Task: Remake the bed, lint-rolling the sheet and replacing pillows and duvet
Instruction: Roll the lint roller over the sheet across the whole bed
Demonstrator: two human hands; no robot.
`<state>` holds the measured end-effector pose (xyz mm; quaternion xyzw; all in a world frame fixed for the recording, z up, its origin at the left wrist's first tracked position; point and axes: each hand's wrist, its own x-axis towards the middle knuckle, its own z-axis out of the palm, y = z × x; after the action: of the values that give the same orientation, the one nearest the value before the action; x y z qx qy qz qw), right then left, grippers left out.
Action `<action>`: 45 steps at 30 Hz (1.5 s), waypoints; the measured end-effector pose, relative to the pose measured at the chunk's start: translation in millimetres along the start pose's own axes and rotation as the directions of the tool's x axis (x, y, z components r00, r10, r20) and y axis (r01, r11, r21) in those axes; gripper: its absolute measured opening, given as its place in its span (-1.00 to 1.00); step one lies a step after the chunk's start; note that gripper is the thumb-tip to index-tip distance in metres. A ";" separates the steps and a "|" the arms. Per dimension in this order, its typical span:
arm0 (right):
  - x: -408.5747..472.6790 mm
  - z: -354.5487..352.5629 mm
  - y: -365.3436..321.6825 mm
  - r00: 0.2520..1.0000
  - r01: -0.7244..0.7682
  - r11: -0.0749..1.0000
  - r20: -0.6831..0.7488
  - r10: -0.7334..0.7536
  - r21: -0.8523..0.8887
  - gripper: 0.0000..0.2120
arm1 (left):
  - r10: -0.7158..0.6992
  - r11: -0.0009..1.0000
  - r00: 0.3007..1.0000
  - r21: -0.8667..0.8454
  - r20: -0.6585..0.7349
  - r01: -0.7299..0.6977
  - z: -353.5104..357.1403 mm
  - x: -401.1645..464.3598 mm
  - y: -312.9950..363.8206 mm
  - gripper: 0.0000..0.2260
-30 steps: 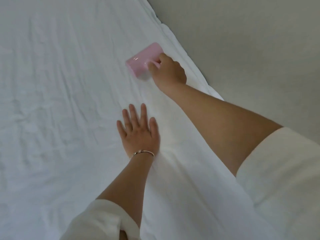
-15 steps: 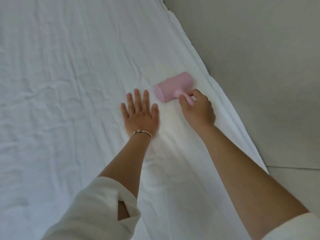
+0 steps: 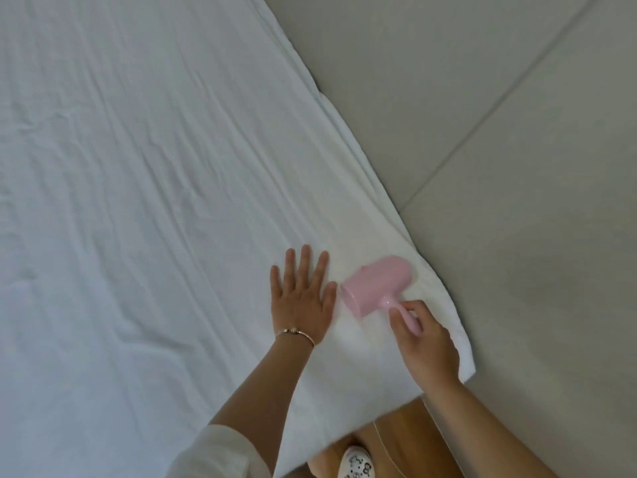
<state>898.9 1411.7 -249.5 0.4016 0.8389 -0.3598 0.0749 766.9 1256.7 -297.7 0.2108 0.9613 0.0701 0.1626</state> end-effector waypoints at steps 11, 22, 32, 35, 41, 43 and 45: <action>-105.6 -38.9 121.4 0.998 -0.040 0.994 0.040 0.045 -0.099 -0.82 | -0.005 1.000 0.997 0.003 0.080 0.005 48.9 -144.9 49.6 -0.49; -212.8 -70.7 100.3 0.999 0.033 0.958 -0.022 -0.028 0.285 -0.95 | 0.074 0.578 0.900 -0.754 0.430 0.312 -67.5 -231.5 72.9 -0.60; -300.5 -94.8 -59.0 0.826 0.466 0.872 0.279 -0.490 0.150 -0.85 | -0.194 0.495 0.970 -0.868 -0.147 -0.032 -167.4 -385.6 -8.3 -0.34; -348.9 -77.5 -107.0 0.744 0.587 0.805 0.336 -0.578 0.086 -0.84 | -0.320 0.460 0.919 -0.885 -0.232 -0.064 -185.5 -434.7 -53.4 -0.43; -471.5 6.7 -194.9 0.651 0.661 0.742 0.404 -0.642 0.114 -0.85 | -0.466 0.432 0.822 -0.895 -0.326 -0.109 -216.6 -540.8 -185.1 -0.45; -520.4 48.0 -222.6 0.622 0.660 0.731 0.421 -0.660 0.172 -0.84 | -0.514 0.459 0.786 -0.884 -0.343 -0.085 -225.5 -583.3 -238.6 -0.45; -565.5 90.3 -251.7 0.566 0.664 0.709 0.461 -0.683 0.236 -0.85 | -0.585 0.476 0.726 -0.878 -0.361 -0.053 -232.6 -627.3 -289.3 -0.44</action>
<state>1077.9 895.9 55.9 -0.0593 0.8685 -0.4698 0.1469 1114.9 711.9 39.0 -0.0956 0.8175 0.5630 -0.0742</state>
